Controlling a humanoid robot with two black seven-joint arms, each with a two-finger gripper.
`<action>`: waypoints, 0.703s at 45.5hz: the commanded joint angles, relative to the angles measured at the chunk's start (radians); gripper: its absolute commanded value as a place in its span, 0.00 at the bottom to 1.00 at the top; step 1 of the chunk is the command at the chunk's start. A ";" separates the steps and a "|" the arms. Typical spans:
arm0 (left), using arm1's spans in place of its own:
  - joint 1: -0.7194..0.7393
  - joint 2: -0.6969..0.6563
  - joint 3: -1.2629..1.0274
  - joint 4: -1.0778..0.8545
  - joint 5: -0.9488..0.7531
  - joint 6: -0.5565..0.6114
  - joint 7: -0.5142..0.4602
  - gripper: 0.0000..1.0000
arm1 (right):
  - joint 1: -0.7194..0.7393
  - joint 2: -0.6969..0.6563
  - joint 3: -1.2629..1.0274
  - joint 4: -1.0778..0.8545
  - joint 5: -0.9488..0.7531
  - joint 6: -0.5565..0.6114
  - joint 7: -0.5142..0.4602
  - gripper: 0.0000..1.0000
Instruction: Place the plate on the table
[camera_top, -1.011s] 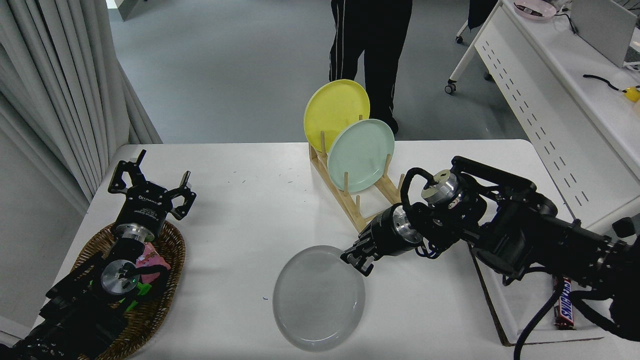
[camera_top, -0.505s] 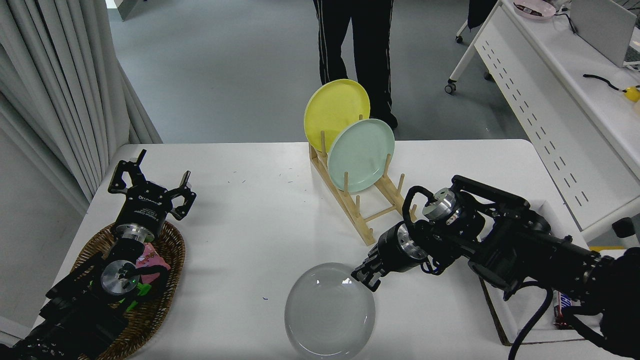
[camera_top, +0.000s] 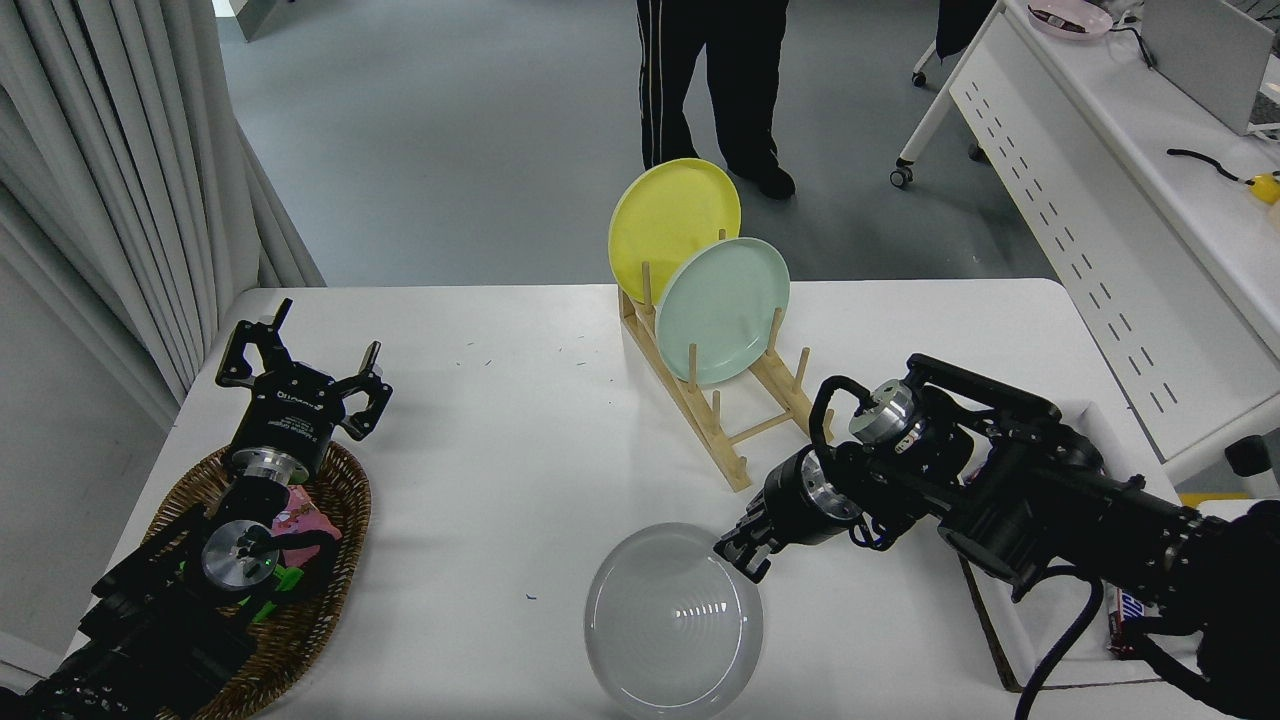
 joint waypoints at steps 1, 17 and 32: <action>0.000 0.000 0.000 0.000 0.000 0.000 0.000 1.00 | 0.002 0.010 0.009 -0.035 -0.007 0.000 0.001 0.00; 0.000 0.000 0.000 0.000 0.000 0.000 0.000 1.00 | 0.002 0.024 0.026 -0.043 -0.009 0.029 0.001 0.00; 0.000 0.000 0.000 0.000 0.000 0.000 -0.001 1.00 | 0.002 0.055 0.047 -0.070 -0.019 0.044 0.001 0.00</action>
